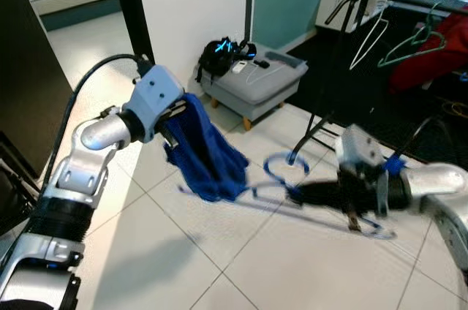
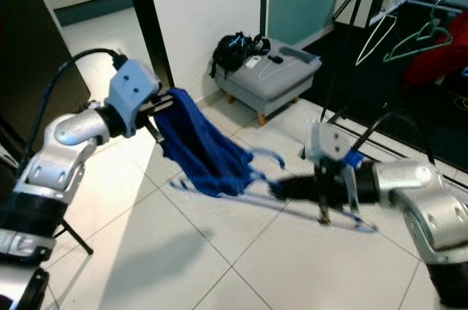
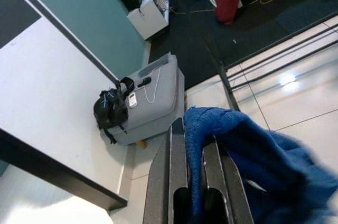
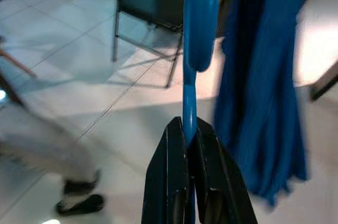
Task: Hang hanger
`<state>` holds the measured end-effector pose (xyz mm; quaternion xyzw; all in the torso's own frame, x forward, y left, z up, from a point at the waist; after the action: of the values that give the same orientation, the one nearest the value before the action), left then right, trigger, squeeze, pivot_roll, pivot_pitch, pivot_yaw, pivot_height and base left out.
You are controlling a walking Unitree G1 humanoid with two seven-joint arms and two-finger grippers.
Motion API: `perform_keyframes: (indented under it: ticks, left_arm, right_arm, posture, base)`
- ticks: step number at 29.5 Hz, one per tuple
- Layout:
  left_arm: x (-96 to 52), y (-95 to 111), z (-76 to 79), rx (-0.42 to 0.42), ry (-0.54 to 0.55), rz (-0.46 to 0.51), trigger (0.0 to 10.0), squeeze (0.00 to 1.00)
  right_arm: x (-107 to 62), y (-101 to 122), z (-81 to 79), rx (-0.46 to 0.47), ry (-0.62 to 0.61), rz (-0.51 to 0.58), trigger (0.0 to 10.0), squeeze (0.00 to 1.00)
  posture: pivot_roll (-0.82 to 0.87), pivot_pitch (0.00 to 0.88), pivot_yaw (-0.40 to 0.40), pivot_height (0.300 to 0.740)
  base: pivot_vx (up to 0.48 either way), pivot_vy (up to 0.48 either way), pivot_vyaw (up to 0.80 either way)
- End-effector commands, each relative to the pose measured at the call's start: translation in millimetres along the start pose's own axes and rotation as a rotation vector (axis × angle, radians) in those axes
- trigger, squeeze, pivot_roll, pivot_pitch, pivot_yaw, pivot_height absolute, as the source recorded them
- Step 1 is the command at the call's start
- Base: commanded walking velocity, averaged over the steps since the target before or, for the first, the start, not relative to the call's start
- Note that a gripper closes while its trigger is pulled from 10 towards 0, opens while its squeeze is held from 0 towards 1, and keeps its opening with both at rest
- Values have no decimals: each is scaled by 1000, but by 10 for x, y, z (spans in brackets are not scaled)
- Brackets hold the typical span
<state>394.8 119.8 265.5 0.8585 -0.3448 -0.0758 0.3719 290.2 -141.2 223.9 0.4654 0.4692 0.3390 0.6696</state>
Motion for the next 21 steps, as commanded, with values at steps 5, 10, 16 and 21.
perform_keyframes:
  ticks: [5, 10, 16, 21]
  left_arm:
    - [64, 106, 169, 22, -42, 37, 10000, 0]
    - [69, 122, 183, 12, -41, 45, 10000, 0]
    - [97, 268, 217, -20, -47, 98, 10000, 0]
    - [109, 295, 276, -7, -68, 104, 10000, 0]
  right_arm:
    - [-59, -106, 269, -24, -156, -47, 10000, 0]
    - [-115, -56, 195, -11, -122, -33, 10000, 0]
    - [-69, -72, 279, -17, -163, -14, 10000, 0]
    - [-20, 73, 335, -41, -185, 59, 10000, 0]
  posture:
    - [-24, 58, 24, 740]
    - [-26, 60, 20, 740]
    - [-24, 68, 19, 740]
    - [-20, 70, 19, 740]
  base:
    - [0, 0, 0]
    - [0, 0, 0]
    - [0, 0, 0]
    - [0, 0, 0]
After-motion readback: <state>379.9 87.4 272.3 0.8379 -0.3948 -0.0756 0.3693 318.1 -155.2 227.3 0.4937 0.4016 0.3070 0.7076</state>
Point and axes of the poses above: a point about 5 cm out from each wrist's last joint towards the gripper, its own x axis pointing out of the wrist towards the gripper, its own y axis along the axis of the wrist's last joint, z = x × y, the point moved 6 cm from there along x, pointing out of the wrist towards the gripper, and after that the axes turned 8 degrees about x, right-handed, at the moved point
